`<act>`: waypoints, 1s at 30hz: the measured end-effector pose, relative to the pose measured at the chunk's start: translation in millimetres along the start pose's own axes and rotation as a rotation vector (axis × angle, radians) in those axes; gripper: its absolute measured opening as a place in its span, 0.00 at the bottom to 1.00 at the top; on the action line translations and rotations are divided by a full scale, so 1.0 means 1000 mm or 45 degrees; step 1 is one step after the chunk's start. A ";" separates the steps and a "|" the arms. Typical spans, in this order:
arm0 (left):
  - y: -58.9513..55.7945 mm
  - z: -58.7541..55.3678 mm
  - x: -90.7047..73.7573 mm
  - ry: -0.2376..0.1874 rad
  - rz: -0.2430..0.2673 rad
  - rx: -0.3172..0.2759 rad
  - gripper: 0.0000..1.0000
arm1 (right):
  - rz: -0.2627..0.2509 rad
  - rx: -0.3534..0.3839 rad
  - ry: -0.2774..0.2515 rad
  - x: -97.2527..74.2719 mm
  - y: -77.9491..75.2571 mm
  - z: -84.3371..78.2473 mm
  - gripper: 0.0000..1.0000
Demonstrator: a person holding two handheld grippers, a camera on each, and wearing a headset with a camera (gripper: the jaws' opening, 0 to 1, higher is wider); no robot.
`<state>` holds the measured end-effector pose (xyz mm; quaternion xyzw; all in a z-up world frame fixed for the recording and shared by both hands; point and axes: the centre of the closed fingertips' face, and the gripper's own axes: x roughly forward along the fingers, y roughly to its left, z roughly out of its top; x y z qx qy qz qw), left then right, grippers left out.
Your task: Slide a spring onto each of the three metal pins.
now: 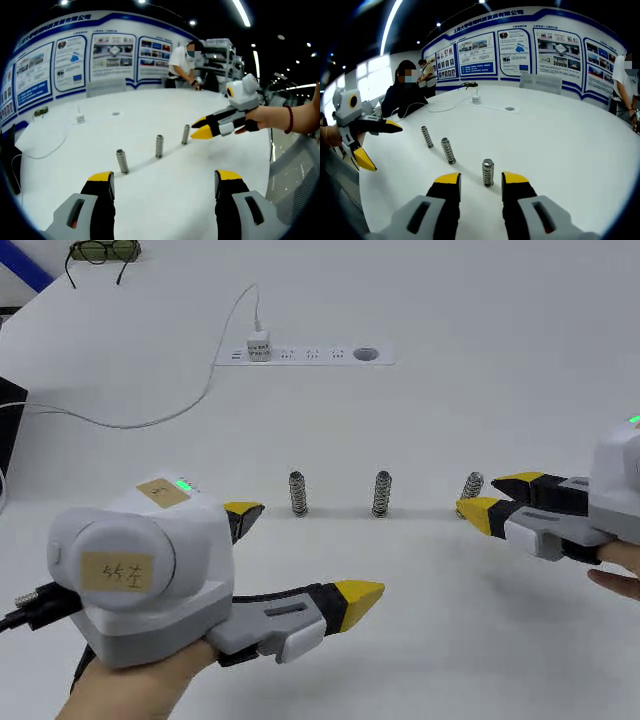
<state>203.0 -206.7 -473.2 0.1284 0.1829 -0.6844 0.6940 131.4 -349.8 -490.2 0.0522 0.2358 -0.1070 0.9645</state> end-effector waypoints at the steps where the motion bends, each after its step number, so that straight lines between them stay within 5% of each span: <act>1: 0.000 0.000 0.000 0.007 0.002 0.003 0.84 | 0.000 0.000 -0.002 -0.002 0.001 0.001 0.34; 12: 0.002 -0.002 -0.006 0.043 0.000 -0.009 0.85 | 0.029 0.044 0.010 -0.027 0.019 0.005 0.53; 30: 0.002 -0.001 -0.023 0.049 0.005 -0.046 0.89 | 0.078 0.100 0.004 -0.050 0.043 0.000 0.70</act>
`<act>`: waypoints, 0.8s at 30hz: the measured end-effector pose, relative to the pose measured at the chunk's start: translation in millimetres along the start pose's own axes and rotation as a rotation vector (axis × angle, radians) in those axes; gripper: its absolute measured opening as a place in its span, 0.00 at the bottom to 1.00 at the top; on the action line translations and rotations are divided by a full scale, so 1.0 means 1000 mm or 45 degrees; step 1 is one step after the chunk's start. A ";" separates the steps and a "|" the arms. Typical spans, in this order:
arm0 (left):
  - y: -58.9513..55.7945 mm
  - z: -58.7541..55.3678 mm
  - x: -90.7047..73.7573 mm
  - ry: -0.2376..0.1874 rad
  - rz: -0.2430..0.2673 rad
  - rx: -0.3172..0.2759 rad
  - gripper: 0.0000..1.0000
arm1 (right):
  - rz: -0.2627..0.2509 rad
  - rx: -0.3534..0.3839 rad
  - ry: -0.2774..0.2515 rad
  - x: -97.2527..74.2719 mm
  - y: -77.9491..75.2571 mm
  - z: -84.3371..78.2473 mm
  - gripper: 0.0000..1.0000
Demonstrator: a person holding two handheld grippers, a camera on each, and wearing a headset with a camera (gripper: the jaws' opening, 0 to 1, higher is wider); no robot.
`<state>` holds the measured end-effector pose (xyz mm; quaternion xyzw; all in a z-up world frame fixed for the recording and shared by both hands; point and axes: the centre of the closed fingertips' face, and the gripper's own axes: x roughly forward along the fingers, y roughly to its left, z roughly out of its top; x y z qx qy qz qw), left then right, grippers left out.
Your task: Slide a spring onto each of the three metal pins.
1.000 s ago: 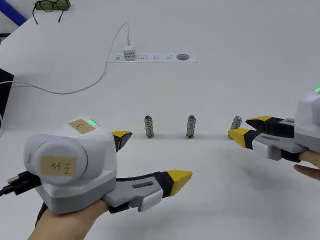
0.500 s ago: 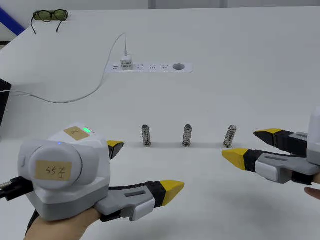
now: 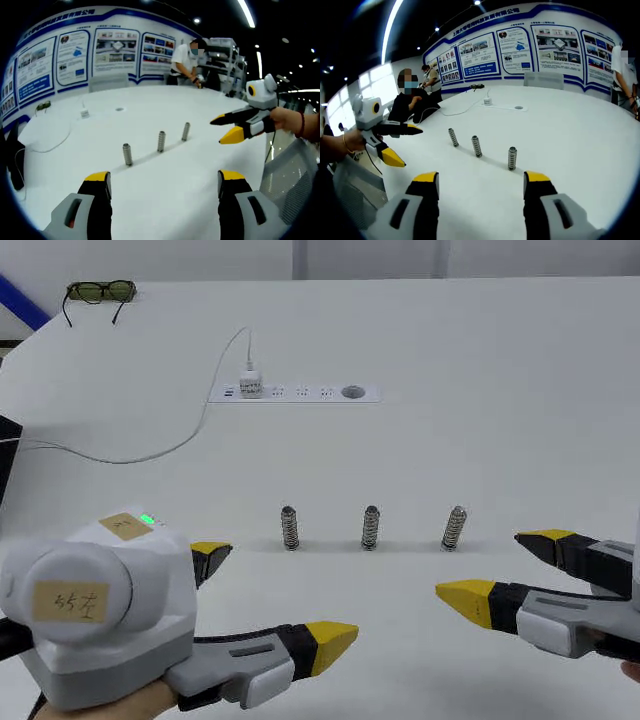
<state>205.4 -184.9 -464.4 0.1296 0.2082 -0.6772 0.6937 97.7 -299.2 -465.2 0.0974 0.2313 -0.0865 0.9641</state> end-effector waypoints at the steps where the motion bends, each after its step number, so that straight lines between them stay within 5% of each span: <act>1: 0.000 0.000 -0.001 -0.002 0.000 0.001 0.90 | 0.001 0.002 -0.002 -0.001 0.001 -0.001 0.70; 24: -0.001 -0.003 -0.007 -0.008 0.013 0.008 0.97 | 0.013 -0.002 -0.051 -0.011 0.011 -0.001 0.84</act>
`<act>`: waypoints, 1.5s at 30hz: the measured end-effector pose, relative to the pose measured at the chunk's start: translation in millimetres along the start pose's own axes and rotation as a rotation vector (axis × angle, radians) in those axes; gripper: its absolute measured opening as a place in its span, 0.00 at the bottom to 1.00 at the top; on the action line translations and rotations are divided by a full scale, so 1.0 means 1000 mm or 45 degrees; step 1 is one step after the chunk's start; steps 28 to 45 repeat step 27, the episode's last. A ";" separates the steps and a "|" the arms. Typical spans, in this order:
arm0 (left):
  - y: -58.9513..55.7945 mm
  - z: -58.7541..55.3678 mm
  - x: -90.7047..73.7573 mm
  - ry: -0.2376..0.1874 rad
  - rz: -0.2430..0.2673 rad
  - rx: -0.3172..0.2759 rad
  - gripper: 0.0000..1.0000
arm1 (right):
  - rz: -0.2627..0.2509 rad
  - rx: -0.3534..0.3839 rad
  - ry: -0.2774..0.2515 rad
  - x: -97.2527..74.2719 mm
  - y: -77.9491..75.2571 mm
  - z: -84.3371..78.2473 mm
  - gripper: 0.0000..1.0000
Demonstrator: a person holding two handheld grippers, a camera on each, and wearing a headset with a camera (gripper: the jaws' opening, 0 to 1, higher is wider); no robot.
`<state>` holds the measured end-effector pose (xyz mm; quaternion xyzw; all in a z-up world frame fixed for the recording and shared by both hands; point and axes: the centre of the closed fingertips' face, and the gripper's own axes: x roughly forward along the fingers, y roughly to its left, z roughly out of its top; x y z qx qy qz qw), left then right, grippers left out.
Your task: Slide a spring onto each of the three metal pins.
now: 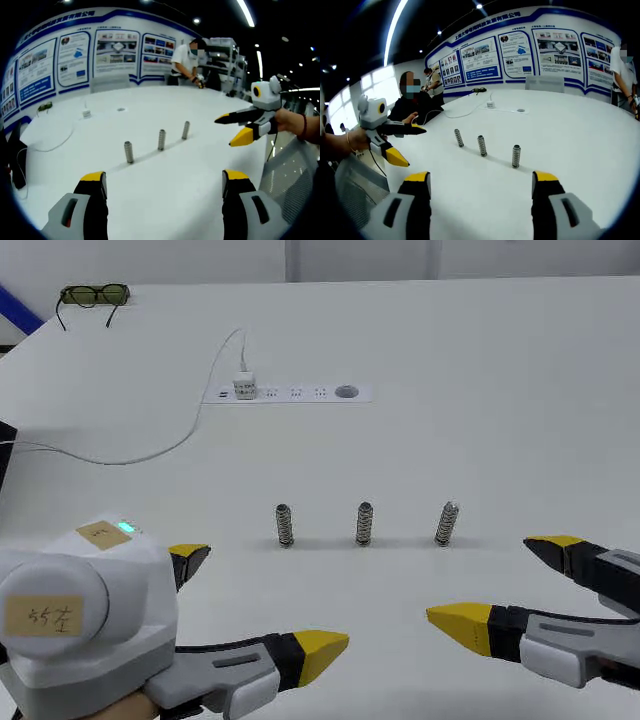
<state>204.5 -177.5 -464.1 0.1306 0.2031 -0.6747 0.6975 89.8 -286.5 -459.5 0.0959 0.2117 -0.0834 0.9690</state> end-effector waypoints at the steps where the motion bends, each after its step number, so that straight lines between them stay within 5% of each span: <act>1: -0.001 0.000 0.000 0.001 -0.001 0.001 0.98 | 0.001 0.001 -0.002 0.000 0.000 0.000 0.84; 45: 0.003 -0.002 -0.001 -0.010 0.026 0.023 1.00 | 0.003 -0.027 -0.007 0.001 0.004 -0.001 0.87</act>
